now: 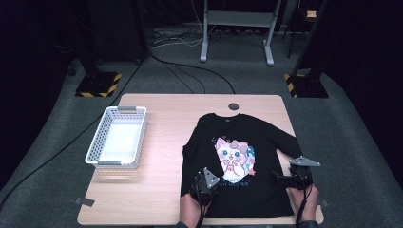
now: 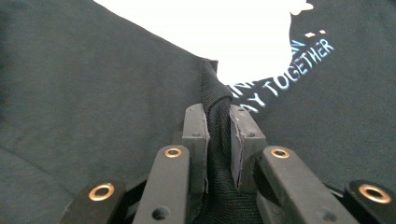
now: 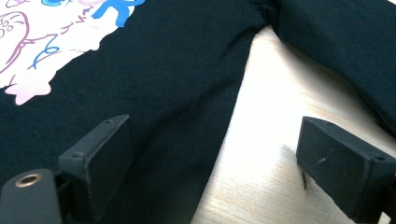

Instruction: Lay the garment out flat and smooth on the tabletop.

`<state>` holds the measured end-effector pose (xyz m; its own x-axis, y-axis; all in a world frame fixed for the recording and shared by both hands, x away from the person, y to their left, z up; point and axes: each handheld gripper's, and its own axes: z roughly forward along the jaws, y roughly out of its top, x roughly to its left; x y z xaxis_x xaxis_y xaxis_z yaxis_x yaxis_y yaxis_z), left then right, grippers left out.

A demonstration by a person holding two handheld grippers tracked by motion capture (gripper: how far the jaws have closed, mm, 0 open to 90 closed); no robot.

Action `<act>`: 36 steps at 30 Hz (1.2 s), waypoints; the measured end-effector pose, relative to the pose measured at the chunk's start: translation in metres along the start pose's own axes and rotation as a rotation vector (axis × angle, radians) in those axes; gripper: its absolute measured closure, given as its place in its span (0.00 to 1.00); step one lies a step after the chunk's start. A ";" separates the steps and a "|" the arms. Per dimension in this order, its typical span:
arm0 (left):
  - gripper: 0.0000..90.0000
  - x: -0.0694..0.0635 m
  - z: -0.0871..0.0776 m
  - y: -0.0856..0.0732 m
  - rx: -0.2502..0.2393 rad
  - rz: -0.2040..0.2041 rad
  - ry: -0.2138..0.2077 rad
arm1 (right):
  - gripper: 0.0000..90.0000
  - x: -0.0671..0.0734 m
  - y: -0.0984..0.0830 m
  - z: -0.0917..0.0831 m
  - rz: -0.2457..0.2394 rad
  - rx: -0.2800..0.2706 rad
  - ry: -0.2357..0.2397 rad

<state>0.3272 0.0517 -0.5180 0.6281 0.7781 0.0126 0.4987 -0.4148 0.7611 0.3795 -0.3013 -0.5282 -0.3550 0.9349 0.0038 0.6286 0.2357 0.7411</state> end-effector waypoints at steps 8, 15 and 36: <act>0.88 0.022 -0.021 -0.004 -0.062 -0.053 0.039 | 0.11 0.000 0.000 0.000 0.001 0.000 0.000; 0.88 0.044 -0.038 -0.011 -0.109 -0.127 0.072 | 0.11 0.000 0.000 0.000 0.002 0.001 0.000; 0.88 0.080 -0.062 -0.030 -0.143 -0.237 0.149 | 0.12 0.000 0.000 0.000 0.006 0.001 0.000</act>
<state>0.3260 0.1558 -0.4994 0.4046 0.9101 -0.0898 0.5252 -0.1508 0.8375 0.3798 -0.3014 -0.5282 -0.3516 0.9361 0.0081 0.6314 0.2307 0.7404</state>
